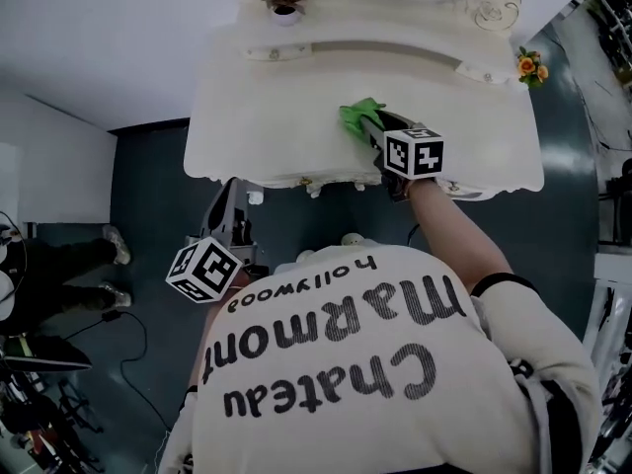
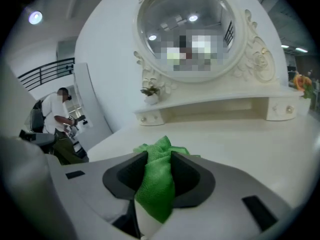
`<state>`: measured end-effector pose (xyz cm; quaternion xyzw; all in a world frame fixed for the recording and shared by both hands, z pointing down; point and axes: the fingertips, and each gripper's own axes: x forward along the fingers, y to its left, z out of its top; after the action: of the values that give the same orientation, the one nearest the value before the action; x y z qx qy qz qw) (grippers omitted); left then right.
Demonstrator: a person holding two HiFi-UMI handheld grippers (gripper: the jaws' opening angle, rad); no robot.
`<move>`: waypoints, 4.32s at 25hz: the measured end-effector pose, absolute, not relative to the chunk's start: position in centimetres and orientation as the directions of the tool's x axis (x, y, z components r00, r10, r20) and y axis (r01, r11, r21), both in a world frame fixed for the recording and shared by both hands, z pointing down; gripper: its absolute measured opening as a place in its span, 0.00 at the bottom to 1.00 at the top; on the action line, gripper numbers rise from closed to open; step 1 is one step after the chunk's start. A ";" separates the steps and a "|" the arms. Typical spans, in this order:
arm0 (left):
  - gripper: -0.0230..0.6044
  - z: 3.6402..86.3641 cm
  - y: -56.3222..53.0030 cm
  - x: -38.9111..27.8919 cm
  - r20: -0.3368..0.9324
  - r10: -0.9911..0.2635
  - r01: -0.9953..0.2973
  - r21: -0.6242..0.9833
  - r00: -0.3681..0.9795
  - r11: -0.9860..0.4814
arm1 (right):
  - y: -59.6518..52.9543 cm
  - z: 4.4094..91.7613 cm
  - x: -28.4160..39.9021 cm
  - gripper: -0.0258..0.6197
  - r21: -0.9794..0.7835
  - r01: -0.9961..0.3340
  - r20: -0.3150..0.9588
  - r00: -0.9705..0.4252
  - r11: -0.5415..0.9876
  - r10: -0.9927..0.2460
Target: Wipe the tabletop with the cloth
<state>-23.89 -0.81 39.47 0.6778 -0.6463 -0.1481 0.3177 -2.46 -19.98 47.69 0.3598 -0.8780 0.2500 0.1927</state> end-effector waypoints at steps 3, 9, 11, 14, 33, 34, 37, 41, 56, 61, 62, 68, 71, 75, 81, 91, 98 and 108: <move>0.05 39.5 0.4 -25.3 0.211 -0.974 -0.777 0.626 0.078 0.073 | -18.1 47.1 -7.5 0.28 -0.349 -0.636 0.504 -0.747 0.689 -0.434; 0.05 40.1 2.2 -27.9 0.221 -0.975 -0.768 0.628 0.021 0.126 | -12.6 47.5 -15.3 0.27 -0.348 -0.380 0.528 -0.835 0.857 -0.156; 0.05 40.2 2.7 -28.5 0.223 -0.975 -0.767 0.628 0.012 0.134 | -11.3 48.1 -16.8 0.27 -0.312 -0.326 0.550 -0.828 0.893 -0.110; 0.05 40.1 3.3 -29.4 0.226 -0.974 -0.769 0.624 0.005 0.141 | -10.4 50.2 -17.7 0.27 -0.221 -0.298 0.618 -0.779 0.929 -0.103; 0.05 41.8 4.5 -31.5 0.248 -0.962 -0.776 0.626 0.114 0.069 | -11.1 51.7 -18.2 0.25 -0.107 -0.488 0.695 -0.660 0.866 -0.286; 0.05 41.9 4.4 -31.2 0.248 -0.960 -0.776 0.627 0.127 0.059 | -11.1 51.7 -18.1 0.25 -0.112 -0.496 0.693 -0.660 0.861 -0.290; 0.05 42.1 4.0 -30.2 0.243 -0.957 -0.778 0.628 0.159 0.030 | -11.2 51.8 -17.8 0.25 -0.115 -0.514 0.692 -0.656 0.850 -0.303; 0.05 42.1 4.0 -29.5 0.241 -0.954 -0.779 0.627 0.176 0.014 | -11.3 51.9 -17.3 0.24 -0.115 -0.538 0.697 -0.643 0.835 -0.318; 0.05 42.5 4.1 -27.1 0.249 -0.947 -0.791 0.612 0.200 -0.006 | -12.5 51.8 -12.6 0.24 -0.132 -0.610 0.688 -0.624 0.782 -0.370; 0.05 42.2 3.3 -26.3 0.251 -0.951 -0.808 0.589 0.182 0.001 | -13.4 51.6 -10.7 0.24 -0.138 -0.627 0.677 -0.625 0.767 -0.389; 0.05 42.1 3.1 -26.0 0.253 -0.951 -0.811 0.586 0.176 0.006 | -13.4 51.7 -10.3 0.24 -0.139 -0.626 0.676 -0.626 0.768 -0.388; 0.05 41.4 2.0 -23.4 0.261 -0.954 -0.815 0.578 0.146 0.033 | -14.0 52.0 -7.8 0.24 -0.112 -0.605 0.689 -0.619 0.788 -0.377; 0.05 41.2 1.2 -21.2 0.269 -0.951 -0.812 0.582 0.154 0.033 | -14.5 52.1 -6.0 0.24 -0.109 -0.603 0.697 -0.613 0.790 -0.372; 0.05 40.9 0.0 -18.8 0.265 -0.951 -0.797 0.603 0.158 0.036 | -15.6 52.1 -3.3 0.24 -0.112 -0.608 0.702 -0.608 0.786 -0.370; 0.05 41.1 -0.6 -15.8 0.269 -0.950 -0.793 0.608 0.159 0.040 | -16.7 52.1 1.1 0.24 -0.120 -0.641 0.698 -0.597 0.758 -0.395; 0.05 41.4 -1.2 -11.8 0.264 -0.949 -0.793 0.608 0.172 0.026 | -17.3 52.0 5.7 0.24 -0.113 -0.663 0.695 -0.585 0.740 -0.418; 0.05 42.1 -1.4 -8.7 0.260 -0.946 -0.788 0.615 0.192 0.009 | -17.5 52.3 9.3 0.24 -0.122 -0.686 0.684 -0.582 0.717 -0.440; 0.05 43.1 -1.1 -5.7 0.260 -0.941 -0.780 0.625 0.216 -0.007 | -17.6 52.1 14.0 0.24 -0.116 -0.737 0.674 -0.550 0.666 -0.493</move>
<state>-5.68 -1.11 43.13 0.6997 -0.6151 -0.1169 0.3440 14.03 -17.61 52.08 0.3583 -0.8581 0.1970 0.3105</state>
